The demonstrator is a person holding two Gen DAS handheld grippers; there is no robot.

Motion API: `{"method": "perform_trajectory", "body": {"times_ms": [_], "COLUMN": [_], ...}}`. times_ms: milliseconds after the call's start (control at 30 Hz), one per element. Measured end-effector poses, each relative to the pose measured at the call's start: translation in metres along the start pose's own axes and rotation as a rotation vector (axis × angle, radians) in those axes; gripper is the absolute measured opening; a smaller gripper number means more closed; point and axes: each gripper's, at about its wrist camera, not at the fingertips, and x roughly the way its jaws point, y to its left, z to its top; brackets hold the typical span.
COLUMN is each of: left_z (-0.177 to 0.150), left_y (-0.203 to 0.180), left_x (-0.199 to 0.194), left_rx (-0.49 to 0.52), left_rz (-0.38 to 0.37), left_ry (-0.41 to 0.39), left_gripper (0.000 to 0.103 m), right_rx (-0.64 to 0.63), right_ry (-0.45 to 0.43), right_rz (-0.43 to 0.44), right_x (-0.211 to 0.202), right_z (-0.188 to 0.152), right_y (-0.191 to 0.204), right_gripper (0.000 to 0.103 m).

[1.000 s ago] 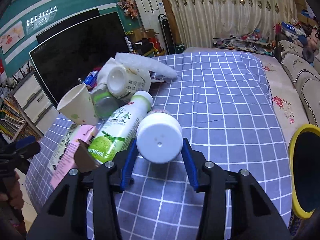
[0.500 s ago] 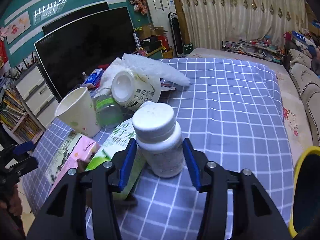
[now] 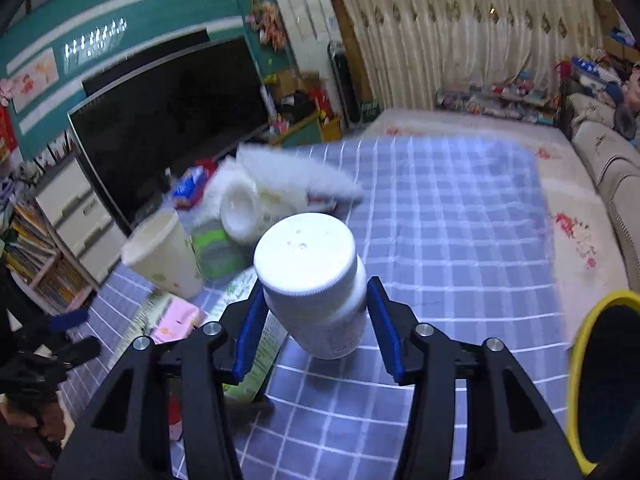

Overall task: Collect trash
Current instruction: 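Carry the white bottle with the right gripper into the yellow-rimmed bin and release, then grasp the pink juice carton with the left gripper while the right gripper hovers over the bin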

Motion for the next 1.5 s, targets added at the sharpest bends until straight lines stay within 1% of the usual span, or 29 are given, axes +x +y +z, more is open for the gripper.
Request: {"method": "perform_trajectory", "body": {"times_ms": [67, 133, 200, 233, 333, 367, 400, 467, 500, 700, 800, 967, 1033, 1067, 1100, 1200, 1267, 1333, 1400, 1467, 1500], "left_z": [0.001, 0.001, 0.001, 0.002, 0.002, 0.003, 0.003, 0.004, 0.005, 0.005, 0.004, 0.001, -0.001, -0.001, -0.001, 0.000, 0.001, 0.000, -0.001, -0.003, -0.004], "left_y": [-0.002, -0.005, -0.008, -0.011, -0.021, -0.024, -0.028, -0.037, -0.040, -0.067, -0.076, -0.088, -0.092, -0.095, -0.097, -0.099, -0.098, -0.096, -0.096, -0.097, -0.097], "left_x": [-0.001, -0.002, -0.001, 0.000, 0.002, 0.003, 0.004, 0.005, 0.006, 0.013, 0.020, 0.032, 0.035, 0.037, 0.038, 0.043, 0.044, 0.045, 0.047, 0.049, 0.049], "left_rx": [0.004, 0.006, 0.010, 0.014, 0.024, 0.027, 0.034, 0.048, 0.053, 0.099, 0.115, 0.133, 0.141, 0.147, 0.151, 0.157, 0.154, 0.156, 0.167, 0.183, 0.190], "left_rz": [-0.008, -0.020, -0.029, -0.033, -0.042, -0.045, -0.048, -0.050, -0.052, -0.059, -0.051, -0.053, -0.056, -0.057, -0.057, -0.057, -0.058, -0.059, -0.043, -0.028, -0.024], "left_ry": [-0.003, -0.003, -0.001, 0.000, 0.006, 0.008, 0.009, 0.010, 0.011, 0.032, 0.047, 0.072, 0.077, 0.078, 0.079, 0.083, 0.087, 0.088, 0.088, 0.094, 0.096], "left_gripper": [0.099, 0.099, 0.099, 0.099, 0.099, 0.099, 0.099, 0.099, 0.099, 0.099, 0.099, 0.099, 0.099, 0.099, 0.099, 0.099, 0.099, 0.099, 0.099, 0.098, 0.096], "right_rx": [0.017, 0.039, 0.065, 0.090, 0.158, 0.170, 0.192, 0.230, 0.245, 0.324, 0.335, 0.351, 0.362, 0.359, 0.356, 0.366, 0.366, 0.367, 0.367, 0.362, 0.359], "right_ry": [-0.043, -0.074, -0.077, -0.064, 0.017, 0.043, 0.099, 0.161, 0.207, 0.327, 0.385, 0.467, 0.463, 0.462, 0.462, 0.448, 0.430, 0.413, 0.396, 0.382, 0.375], "right_rz": [-0.036, -0.112, -0.210, -0.276, -0.428, -0.462, -0.496, -0.516, -0.532, -0.559, -0.568, -0.561, -0.548, -0.556, -0.566, -0.552, -0.545, -0.535, -0.522, -0.509, -0.504], "right_x": [-0.025, -0.048, -0.064, -0.071, -0.076, -0.075, -0.070, -0.060, -0.051, -0.019, -0.004, 0.007, 0.005, 0.004, 0.002, -0.002, -0.006, -0.012, -0.017, -0.021, -0.023], "right_z": [0.004, 0.006, 0.005, 0.002, -0.013, -0.019, -0.028, -0.045, -0.055, -0.088, -0.096, -0.112, -0.112, -0.110, -0.110, -0.105, -0.102, -0.101, -0.099, -0.097, -0.096], "right_y": [-0.016, -0.040, -0.070, -0.092, -0.154, -0.169, -0.189, -0.214, -0.228, -0.272, -0.280, -0.293, -0.294, -0.293, -0.293, -0.295, -0.294, -0.286, -0.277, -0.270, -0.266], "right_gripper": [0.048, 0.048, 0.048, 0.048, 0.048, 0.048, 0.048, 0.048, 0.048, 0.048, 0.048, 0.049, 0.050, 0.052, 0.052, 0.053, 0.056, 0.057, 0.057, 0.058, 0.058]}}
